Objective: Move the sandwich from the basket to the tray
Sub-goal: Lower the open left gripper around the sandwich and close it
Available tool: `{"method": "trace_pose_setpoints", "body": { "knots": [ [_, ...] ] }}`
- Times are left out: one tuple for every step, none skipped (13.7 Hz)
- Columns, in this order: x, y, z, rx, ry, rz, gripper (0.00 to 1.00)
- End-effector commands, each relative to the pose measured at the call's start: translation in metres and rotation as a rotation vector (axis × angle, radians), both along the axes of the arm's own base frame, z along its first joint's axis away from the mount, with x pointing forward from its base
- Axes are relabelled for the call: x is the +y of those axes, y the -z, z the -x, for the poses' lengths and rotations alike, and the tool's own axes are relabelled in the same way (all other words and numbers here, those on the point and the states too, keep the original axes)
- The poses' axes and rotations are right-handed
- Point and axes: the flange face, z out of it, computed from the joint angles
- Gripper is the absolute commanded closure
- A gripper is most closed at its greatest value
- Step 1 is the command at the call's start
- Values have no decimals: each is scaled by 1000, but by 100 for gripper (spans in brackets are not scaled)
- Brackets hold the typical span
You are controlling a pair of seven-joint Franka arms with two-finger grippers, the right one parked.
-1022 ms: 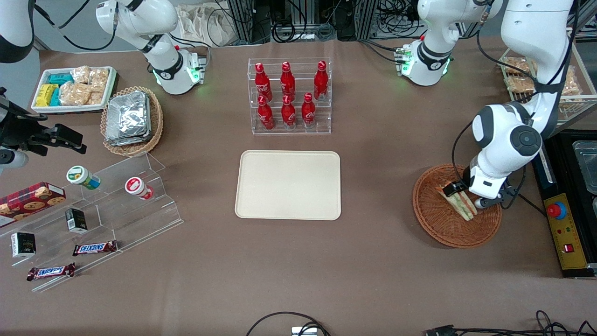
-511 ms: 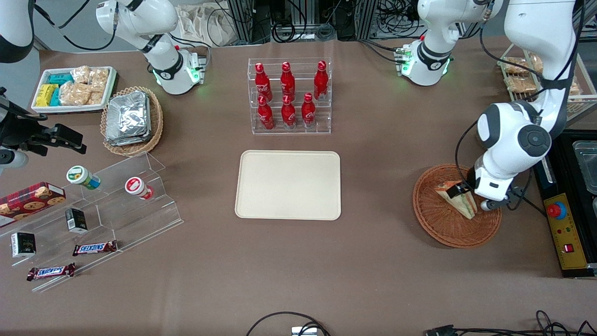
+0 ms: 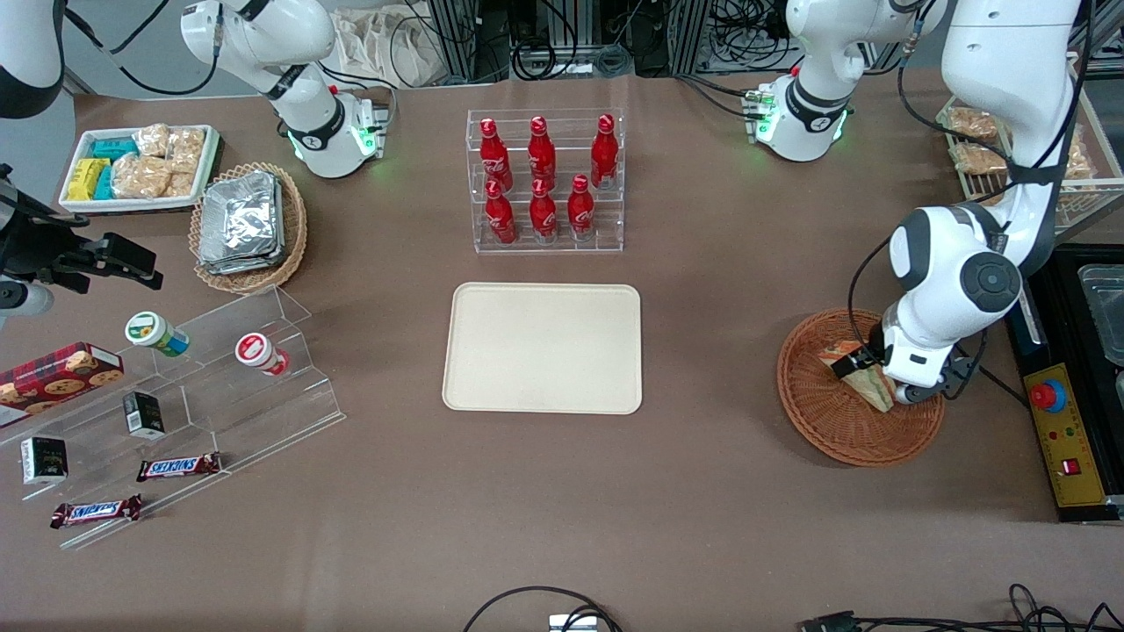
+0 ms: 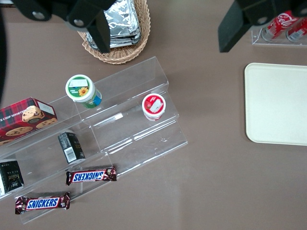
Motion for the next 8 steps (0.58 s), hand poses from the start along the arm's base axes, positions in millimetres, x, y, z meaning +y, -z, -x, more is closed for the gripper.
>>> {"method": "trace_pose_setpoints", "body": {
  "knots": [
    [-1, 10, 1, 9, -20, -4, 0],
    [-1, 10, 0, 8, -20, -4, 1],
    [-1, 10, -1, 8, -18, -6, 20],
    [-1, 10, -2, 6, -14, -9, 47],
    [-1, 12, -4, 7, -12, -11, 64],
    [0, 11, -5, 3, -11, -13, 79],
    [0, 9, -5, 0, -9, -15, 98],
    [0, 8, -5, -2, -7, -15, 100]
  ]
}}
